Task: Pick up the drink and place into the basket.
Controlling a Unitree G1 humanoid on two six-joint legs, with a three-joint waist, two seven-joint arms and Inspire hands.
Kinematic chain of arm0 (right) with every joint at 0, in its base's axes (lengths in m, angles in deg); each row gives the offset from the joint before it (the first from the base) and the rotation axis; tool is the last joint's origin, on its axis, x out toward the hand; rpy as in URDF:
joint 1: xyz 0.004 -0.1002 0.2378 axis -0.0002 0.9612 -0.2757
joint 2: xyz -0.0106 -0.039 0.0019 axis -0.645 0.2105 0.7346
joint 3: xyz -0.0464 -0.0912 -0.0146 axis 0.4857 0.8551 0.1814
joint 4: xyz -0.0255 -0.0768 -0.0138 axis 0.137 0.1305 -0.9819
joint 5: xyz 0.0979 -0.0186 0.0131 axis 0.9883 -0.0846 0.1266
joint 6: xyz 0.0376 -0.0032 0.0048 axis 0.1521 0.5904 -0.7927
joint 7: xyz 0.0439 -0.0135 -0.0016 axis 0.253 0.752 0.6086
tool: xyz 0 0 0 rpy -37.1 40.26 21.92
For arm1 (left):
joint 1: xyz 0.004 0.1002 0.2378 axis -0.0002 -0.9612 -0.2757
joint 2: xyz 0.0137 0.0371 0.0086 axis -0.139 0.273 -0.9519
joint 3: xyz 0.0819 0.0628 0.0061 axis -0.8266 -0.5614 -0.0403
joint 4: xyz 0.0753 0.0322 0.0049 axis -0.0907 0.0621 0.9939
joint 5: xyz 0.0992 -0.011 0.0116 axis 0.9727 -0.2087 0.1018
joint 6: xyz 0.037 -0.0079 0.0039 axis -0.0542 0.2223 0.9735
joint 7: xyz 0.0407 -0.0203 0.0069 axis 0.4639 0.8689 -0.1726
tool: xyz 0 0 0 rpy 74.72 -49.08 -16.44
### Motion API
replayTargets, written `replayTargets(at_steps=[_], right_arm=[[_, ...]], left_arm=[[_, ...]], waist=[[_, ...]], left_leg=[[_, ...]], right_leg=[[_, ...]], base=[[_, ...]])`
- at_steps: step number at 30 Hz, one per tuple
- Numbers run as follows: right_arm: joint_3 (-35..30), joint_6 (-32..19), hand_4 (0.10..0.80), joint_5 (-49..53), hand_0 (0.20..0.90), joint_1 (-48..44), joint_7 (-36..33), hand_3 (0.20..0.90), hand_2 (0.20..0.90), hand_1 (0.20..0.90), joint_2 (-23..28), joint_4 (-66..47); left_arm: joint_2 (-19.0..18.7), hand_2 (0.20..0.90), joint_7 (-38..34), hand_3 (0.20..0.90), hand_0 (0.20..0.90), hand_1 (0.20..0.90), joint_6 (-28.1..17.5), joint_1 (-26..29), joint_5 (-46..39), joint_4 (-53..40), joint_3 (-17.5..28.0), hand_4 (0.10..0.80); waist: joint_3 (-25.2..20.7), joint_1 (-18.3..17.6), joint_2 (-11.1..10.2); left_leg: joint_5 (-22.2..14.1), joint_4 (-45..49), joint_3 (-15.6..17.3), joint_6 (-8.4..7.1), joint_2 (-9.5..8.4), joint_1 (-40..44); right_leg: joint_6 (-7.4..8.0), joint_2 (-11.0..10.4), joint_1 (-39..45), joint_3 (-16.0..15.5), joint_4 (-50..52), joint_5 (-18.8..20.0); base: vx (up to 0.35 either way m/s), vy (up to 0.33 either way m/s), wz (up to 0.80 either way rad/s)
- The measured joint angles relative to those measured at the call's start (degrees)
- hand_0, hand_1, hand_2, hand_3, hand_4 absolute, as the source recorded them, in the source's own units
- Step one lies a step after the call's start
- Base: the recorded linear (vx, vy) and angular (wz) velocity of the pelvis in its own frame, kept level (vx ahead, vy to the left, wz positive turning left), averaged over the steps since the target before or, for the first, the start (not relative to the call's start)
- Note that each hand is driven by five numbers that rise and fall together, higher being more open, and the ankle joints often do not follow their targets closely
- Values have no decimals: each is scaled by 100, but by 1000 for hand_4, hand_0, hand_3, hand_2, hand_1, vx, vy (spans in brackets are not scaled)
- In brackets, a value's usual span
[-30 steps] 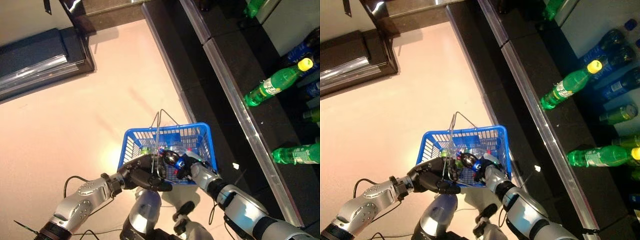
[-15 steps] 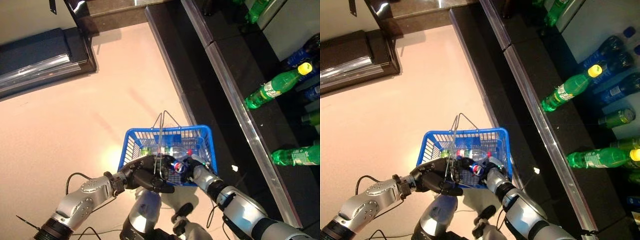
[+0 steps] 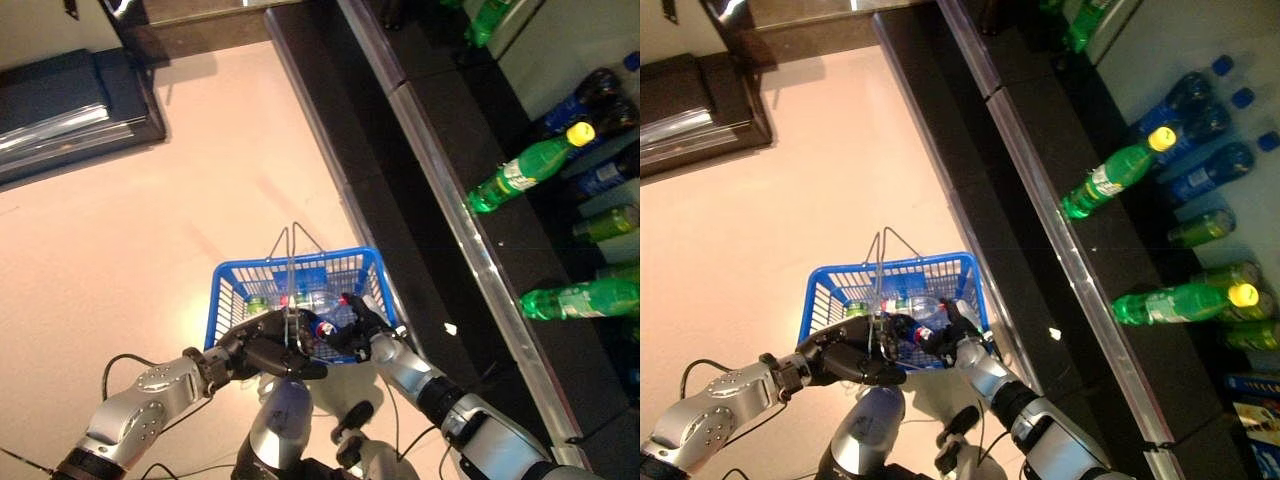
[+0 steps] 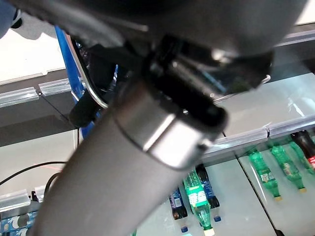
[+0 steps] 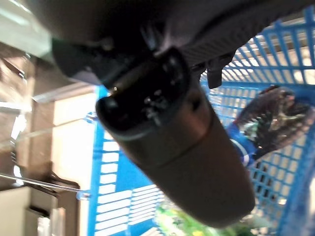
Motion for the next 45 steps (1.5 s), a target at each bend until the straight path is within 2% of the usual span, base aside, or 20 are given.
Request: replayTargets(at_steps=[4, 7, 10, 12, 16, 19, 22, 27, 30, 35, 38, 41, 45], right_arm=[[-280, 64, 800, 146, 900, 317, -4, 900, 900, 900, 171, -1000], [-411, 22, 800, 145, 900, 689, 42, 900, 900, 900, 422, -1740], [-454, -57, 800, 149, 900, 888, 154, 900, 900, 900, 536, -1934], [-623, -195, 800, 156, 900, 1095, 316, 900, 900, 900, 628, -1944], [-652, -375, 800, 438, 900, 1398, 761, 900, 900, 900, 851, -1943], [-646, -690, 800, 757, 900, 1764, 1236, 900, 900, 900, 827, -1962], [-752, -942, 800, 1423, 900, 2118, 1743, 900, 900, 900, 756, -1966], [-857, -1218, 800, 2397, 900, 2929, 2584, 900, 900, 900, 458, -1914], [-960, -1268, 800, 2445, 900, 3318, 2806, 900, 900, 900, 377, -1807], [-1379, -1293, 800, 2367, 900, 3503, 2975, 900, 900, 900, 301, -808], [-1681, -1337, 800, 1405, 900, 3456, 2923, 900, 900, 900, 213, 151], [-1688, -1567, 800, 284, 900, 3352, 2596, 900, 900, 900, 271, 1268], [-2163, -1698, 800, 139, 900, 3321, 2273, 900, 900, 900, 167, 2664]], left_arm=[[51, 300, -65, 200, 300, 300, -220, -234, 72, 249, 200, 100], [342, 300, -133, 200, 300, 300, -547, -456, 393, 843, 557, 100], [419, 300, -226, 200, 300, 300, -762, -633, 682, 1141, 644, 100], [671, 300, -231, 200, 300, 300, -1073, -663, 766, 1523, 729, 100], [1002, 300, -458, 200, 300, 300, -1301, -672, 954, 2328, 744, 100], [1219, 300, -814, 200, 300, 300, -1441, -716, 971, 3182, 793, 100], [1426, 300, -863, 200, 300, 300, -1825, -806, 963, 3754, 901, 100], [1841, 300, -1028, 200, 300, 300, -2270, -1176, 931, 4532, 969, 100], [1999, 300, -1127, 200, 300, 300, -2406, -1329, 921, 4829, 1006, 100], [2313, 300, -1601, 200, 300, 300, -2451, -1257, 815, 5435, 1122, 100], [2566, 300, -1912, 200, 300, 300, -2582, -1087, 717, 6073, 1217, 100], [2878, 300, -2303, 200, 300, 300, -2685, -756, 527, 6924, 1425, 100], [3154, 300, -2493, 200, 300, 300, -2754, -412, 239, 7633, 1601, 100]], waist=[[-15, -229, -25], [-45, -410, -71], [-114, -500, -170], [-150, -589, -218], [-224, -707, -253], [-476, -911, -322], [-688, -1028, -373], [-1345, -1342, -302], [-1661, -1546, -277], [-1937, -1879, -164], [-2106, -2003, -57], [-2311, -2175, 89], [-2435, -2265, 237]], left_leg=[[-10, 12, 106, -9, 59, 45], [-51, 4, 227, -18, 120, 140], [-90, -3, 326, -34, 169, 204], [-95, -15, 352, -36, 205, 239], [-125, -104, 544, -13, 264, 472], [-158, -148, 633, 0, 296, 543], [-158, -266, 752, 4, 336, 647], [-146, -547, 990, 24, 408, 904], [-129, -720, 1139, 36, 456, 1067], [-77, -998, 1431, 109, 506, 1247], [-18, -1131, 1573, 81, 523, 1383], [-5, -1214, 1607, 93, 521, 1416], [6, -1285, 1727, 97, 539, 1492]], right_leg=[[5, 28, 12, 315, 4, -1], [-12, 61, 36, 453, 2, 14], [-41, 87, 42, 560, -9, 15], [-50, 99, 61, 594, -16, 9], [-53, 107, 163, 764, -39, 7], [-58, 126, 188, 844, -97, 12], [-60, 133, 195, 945, -134, 13], [-60, 165, 262, 1163, -266, 27], [-62, 183, 274, 1248, -291, 27], [-82, 173, 234, 1414, -318, 21], [-33, 173, 249, 1504, -419, 95], [-16, 173, 267, 1547, -559, 179], [-18, 186, 265, 1619, -560, 177]], base=[[32, 34, -12], [18, 14, -21], [32, 11, -21], [49, 21, -11], [30, 46, -22], [7, 56, -17], [-8, 38, -21], [-49, 21, -23], [-70, 29, -27], [-53, 29, -24], [-50, -5, -24], [-47, -21, -11], [-47, -7, -10]])
